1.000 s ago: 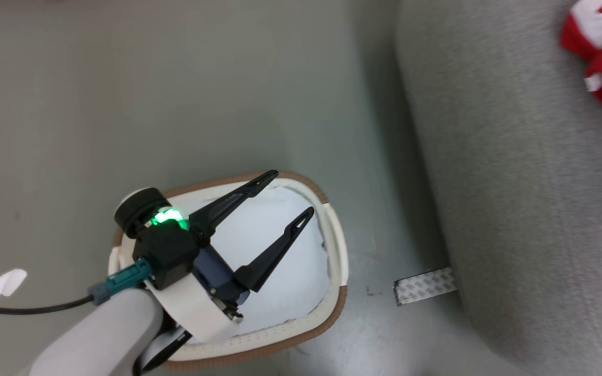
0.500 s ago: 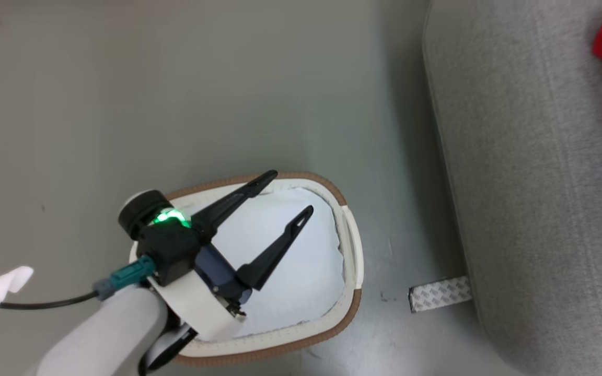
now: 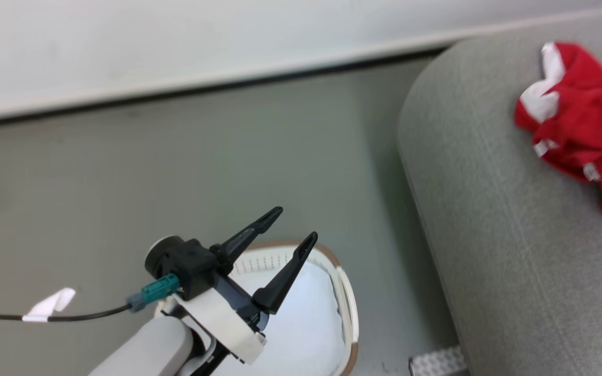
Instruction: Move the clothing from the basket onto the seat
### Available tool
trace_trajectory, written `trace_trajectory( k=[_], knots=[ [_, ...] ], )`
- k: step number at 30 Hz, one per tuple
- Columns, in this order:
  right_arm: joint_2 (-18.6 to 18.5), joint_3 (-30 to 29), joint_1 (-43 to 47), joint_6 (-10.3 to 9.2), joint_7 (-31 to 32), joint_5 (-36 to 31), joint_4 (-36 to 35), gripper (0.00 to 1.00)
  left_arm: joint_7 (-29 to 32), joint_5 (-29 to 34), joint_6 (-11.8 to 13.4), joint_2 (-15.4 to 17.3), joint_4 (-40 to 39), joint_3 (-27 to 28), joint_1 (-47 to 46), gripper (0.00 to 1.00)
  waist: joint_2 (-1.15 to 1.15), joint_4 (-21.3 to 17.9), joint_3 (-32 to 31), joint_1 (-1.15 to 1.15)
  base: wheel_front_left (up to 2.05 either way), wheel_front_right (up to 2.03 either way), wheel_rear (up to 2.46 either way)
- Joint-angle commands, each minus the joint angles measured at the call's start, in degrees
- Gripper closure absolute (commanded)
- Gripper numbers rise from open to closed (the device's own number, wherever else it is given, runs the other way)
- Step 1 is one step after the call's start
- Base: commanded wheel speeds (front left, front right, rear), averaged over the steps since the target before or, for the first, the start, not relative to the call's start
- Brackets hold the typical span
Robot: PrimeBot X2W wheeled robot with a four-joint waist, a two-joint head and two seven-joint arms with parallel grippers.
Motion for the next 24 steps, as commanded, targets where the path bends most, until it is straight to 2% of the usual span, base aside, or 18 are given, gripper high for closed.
trace_trajectory(
  k=[1, 6, 10, 14, 18, 24],
  knots=[
    [-1.4, 1.1, 1.5, -0.15, -1.0, 1.6, -0.7, 0.00, -0.1, -0.5, 0.3, -0.3, 0.5, 0.6, 1.2, 0.00, 0.00, 1.1, -5.6, 0.00, 0.00, 0.00, 0.00],
    [-6.5, 5.7, 5.7, -0.15, -6.7, 10.0, -3.3, 0.00, -0.1, -0.8, 1.2, -2.4, 2.3, 3.8, 3.4, 0.00, 0.00, 3.1, -11.2, 0.00, 0.00, 0.00, 0.00],
    [-9.4, 10.5, 7.5, -0.14, -12.2, 13.0, -5.1, 0.00, -0.1, -1.7, 1.6, -3.8, 2.7, 7.4, 5.2, 0.00, 0.00, 5.0, -15.0, 0.00, 0.00, 0.00, 0.00],
    [-8.0, 13.9, 8.8, -0.15, -18.3, 15.3, -7.1, 0.00, -0.1, -2.0, 1.9, -3.8, 3.1, 11.3, 7.0, 0.00, 0.00, 6.9, -17.4, 0.00, 0.00, 0.00, 0.00],
    [-4.6, 14.7, 10.7, -0.15, -22.9, 15.6, -9.4, 0.00, -0.1, -2.2, 3.1, -3.6, 4.0, 14.9, 9.1, 0.00, 0.00, 8.7, -18.7, 0.00, 0.00, 0.00, 0.00],
    [3.4, 13.6, 16.1, -0.14, -29.5, 11.9, -14.3, 0.00, -0.1, -0.2, 4.3, -3.0, 3.8, 21.0, 12.6, 0.00, 0.00, 10.8, -19.2, 0.00, 0.00, 0.00, 0.00]
  ],
)
